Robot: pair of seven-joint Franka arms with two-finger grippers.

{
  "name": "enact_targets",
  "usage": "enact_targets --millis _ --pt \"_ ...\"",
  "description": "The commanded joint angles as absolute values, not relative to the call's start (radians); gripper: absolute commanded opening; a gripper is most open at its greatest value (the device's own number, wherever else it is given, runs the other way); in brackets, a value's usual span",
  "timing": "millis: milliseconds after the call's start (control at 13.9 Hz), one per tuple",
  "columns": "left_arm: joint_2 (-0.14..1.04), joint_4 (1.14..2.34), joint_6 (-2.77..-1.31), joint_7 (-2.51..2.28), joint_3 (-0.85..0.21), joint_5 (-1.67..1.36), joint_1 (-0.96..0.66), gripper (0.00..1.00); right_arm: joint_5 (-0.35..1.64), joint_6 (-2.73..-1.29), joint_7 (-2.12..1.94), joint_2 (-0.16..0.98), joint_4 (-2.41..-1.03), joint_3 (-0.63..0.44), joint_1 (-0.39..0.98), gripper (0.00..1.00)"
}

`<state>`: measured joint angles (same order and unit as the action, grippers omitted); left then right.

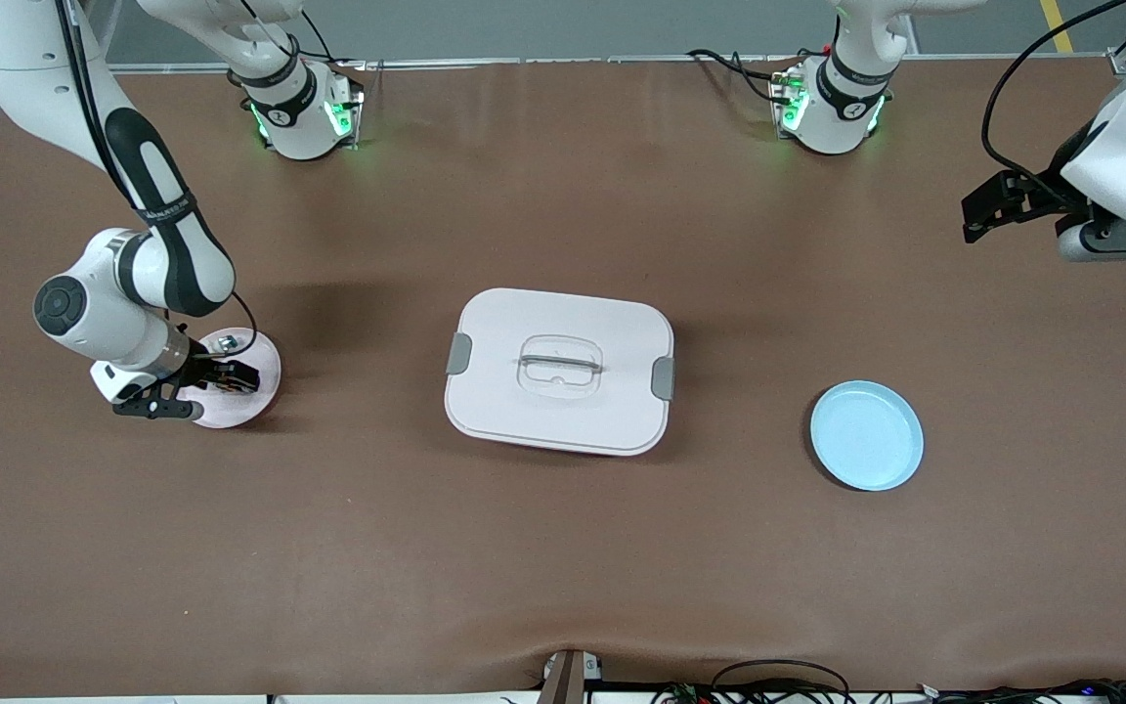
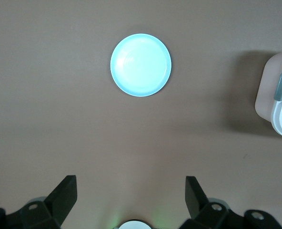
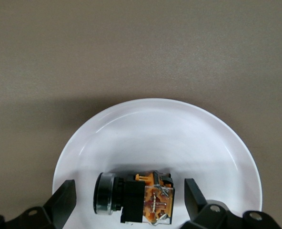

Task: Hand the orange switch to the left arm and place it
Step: 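Close the right gripper on the orange switch and lift it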

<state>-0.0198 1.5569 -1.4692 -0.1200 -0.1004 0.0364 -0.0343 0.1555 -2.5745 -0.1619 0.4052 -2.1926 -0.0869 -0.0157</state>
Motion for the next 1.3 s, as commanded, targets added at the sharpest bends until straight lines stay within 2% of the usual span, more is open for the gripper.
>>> enact_targets --millis 0,576,648,720,792,864,1008,1223 --pt "-0.029 1.559 -1.476 -0.127 -0.103 0.035 -0.034 1.00 0.184 -2.588 -0.190 0.420 -2.197 -0.083 -0.038 1.00" --pt "-0.037 1.560 -1.467 -0.127 -0.103 0.034 -0.031 1.00 0.196 -2.583 -0.186 0.440 -2.197 -0.083 -0.043 1.00" --pt "-0.037 1.560 -1.465 -0.127 -0.103 0.034 -0.031 1.00 0.195 -2.579 -0.187 0.440 -2.197 -0.083 -0.043 0.88" --pt "-0.037 1.560 -1.463 -0.127 -0.103 0.034 -0.031 1.00 0.195 -2.576 -0.186 0.440 -2.195 -0.083 -0.041 0.57" --pt "-0.038 1.560 -1.463 -0.127 -0.103 0.034 -0.031 1.00 0.196 -2.573 -0.184 0.440 -2.195 -0.081 -0.041 0.18" --pt "-0.037 1.562 -1.463 -0.126 -0.103 0.034 -0.031 1.00 0.201 -2.565 -0.180 0.440 -2.194 -0.081 -0.041 0.00" --pt "-0.035 1.560 -1.465 -0.127 -0.103 0.034 -0.032 1.00 0.270 -2.528 -0.176 0.434 -2.183 -0.081 -0.029 0.00" --pt "-0.031 1.559 -1.470 -0.127 -0.103 0.034 -0.034 1.00 0.336 -2.357 -0.160 0.401 -2.119 -0.083 -0.014 0.00"
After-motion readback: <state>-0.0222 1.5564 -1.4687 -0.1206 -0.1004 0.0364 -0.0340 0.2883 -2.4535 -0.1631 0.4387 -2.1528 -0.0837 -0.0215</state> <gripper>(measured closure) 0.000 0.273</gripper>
